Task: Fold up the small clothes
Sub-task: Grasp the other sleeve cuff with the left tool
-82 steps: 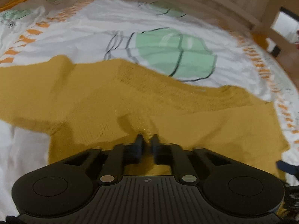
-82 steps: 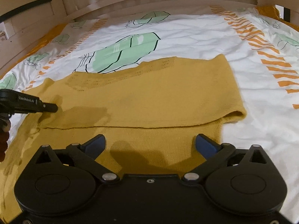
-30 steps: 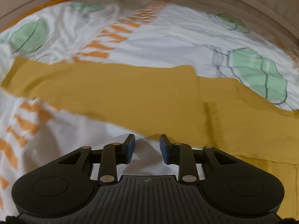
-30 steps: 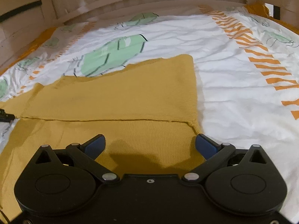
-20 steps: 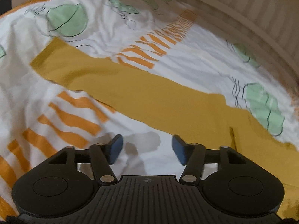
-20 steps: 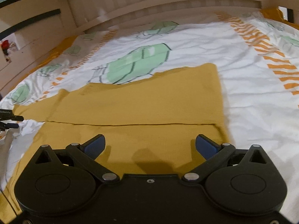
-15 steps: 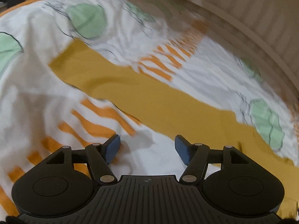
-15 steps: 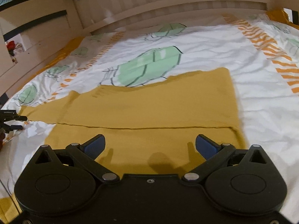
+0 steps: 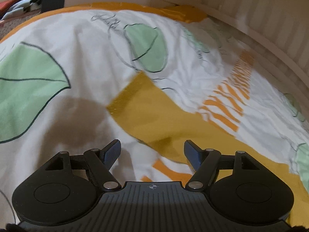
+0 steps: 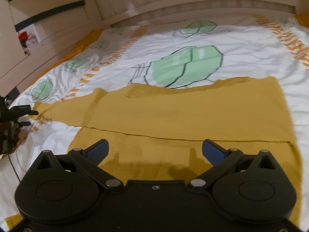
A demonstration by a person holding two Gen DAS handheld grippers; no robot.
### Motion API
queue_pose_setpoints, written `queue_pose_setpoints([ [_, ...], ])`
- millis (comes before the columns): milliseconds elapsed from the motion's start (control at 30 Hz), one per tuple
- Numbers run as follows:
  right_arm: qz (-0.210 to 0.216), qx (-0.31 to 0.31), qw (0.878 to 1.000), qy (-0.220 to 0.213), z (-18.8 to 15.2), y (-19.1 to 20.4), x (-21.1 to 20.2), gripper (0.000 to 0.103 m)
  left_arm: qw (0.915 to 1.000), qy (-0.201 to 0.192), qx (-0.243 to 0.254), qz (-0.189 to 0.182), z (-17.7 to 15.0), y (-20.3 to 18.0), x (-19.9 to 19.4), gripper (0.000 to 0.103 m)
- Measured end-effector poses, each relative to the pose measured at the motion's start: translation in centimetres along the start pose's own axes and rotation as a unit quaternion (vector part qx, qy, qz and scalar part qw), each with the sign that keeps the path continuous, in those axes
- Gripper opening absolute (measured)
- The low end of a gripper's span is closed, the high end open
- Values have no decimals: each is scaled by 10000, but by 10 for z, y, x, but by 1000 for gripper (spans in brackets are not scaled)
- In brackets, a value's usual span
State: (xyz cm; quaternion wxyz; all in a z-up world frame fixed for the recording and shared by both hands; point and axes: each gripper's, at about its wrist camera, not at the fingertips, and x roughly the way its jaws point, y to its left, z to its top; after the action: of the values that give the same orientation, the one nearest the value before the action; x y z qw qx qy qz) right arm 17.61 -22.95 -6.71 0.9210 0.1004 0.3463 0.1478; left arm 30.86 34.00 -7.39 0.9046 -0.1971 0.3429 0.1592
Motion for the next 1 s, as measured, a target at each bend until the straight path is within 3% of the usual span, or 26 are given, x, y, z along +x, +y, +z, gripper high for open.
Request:
queue_pose_setpoints([
  [533,105,-14,9987,499,-13,23,33,103,9986,-413,92,-304,10,13,34,75],
  [700,100,-2,9985,537,-14,22,34,103,9983,-427,112,-367,15,12,37,72],
  [767,100,11,9985,530,-13,22,34,103,9989,-370,164,-245,17,11,36,43],
  [833,82,34,9986,530,-13,20,33,103,9994,-267,179,-162,20,11,36,30],
  [867,73,48,9986,531,-13,20,33,102,9994,-267,128,-174,22,12,34,15],
  [933,75,86,9985,534,-13,18,32,103,9994,-261,-16,-239,25,14,30,6],
  [1000,79,121,9985,524,-13,16,29,103,9986,-358,-54,-378,28,10,19,4],
])
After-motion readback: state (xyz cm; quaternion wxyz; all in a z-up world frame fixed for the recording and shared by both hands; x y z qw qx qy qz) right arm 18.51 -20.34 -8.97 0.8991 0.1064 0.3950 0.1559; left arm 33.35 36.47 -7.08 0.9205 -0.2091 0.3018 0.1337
